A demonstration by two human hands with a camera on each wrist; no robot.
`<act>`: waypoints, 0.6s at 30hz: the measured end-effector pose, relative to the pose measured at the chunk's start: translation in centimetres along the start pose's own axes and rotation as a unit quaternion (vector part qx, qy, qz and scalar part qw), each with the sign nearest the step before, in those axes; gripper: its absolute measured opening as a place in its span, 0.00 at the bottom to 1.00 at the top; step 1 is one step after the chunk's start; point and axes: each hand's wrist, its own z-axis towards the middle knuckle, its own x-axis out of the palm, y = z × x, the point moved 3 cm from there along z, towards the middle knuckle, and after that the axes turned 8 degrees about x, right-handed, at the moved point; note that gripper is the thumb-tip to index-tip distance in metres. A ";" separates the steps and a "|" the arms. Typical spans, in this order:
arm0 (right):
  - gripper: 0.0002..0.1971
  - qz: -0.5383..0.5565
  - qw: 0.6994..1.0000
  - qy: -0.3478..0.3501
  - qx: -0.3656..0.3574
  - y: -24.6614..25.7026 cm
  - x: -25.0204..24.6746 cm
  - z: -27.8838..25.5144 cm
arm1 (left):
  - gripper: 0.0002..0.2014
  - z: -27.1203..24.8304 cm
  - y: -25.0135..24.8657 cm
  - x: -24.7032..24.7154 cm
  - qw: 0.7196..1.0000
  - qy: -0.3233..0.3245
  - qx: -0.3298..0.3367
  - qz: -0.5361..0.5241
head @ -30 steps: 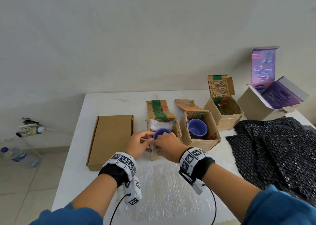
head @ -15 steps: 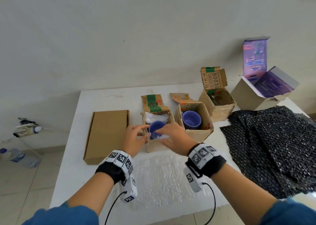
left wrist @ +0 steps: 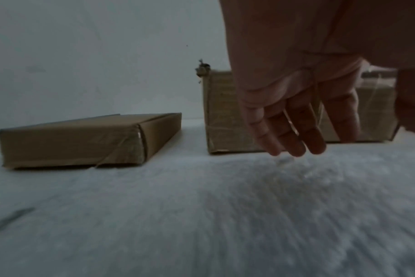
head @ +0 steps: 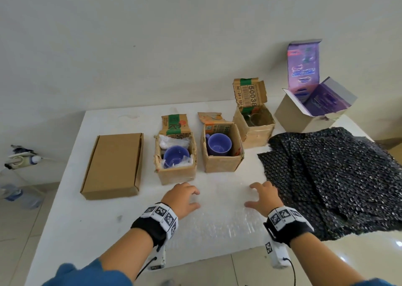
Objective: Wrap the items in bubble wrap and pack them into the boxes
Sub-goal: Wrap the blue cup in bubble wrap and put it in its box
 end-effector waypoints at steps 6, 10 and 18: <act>0.33 0.031 0.998 -0.043 -0.030 -0.6 0.9 -0.1 | 0.28 1.9 -1.3 2.2 0.991 0.025 -0.048 0.126; 0.33 0.032 0.997 -0.053 -0.049 -1.0 1.3 -0.1 | 0.22 2.2 -1.5 2.9 0.992 0.010 -0.057 0.112; 0.25 0.106 0.990 -0.043 -0.082 -1.2 -1.6 -0.5 | 0.06 1.9 -5.2 -1.0 0.984 -0.074 0.006 -0.161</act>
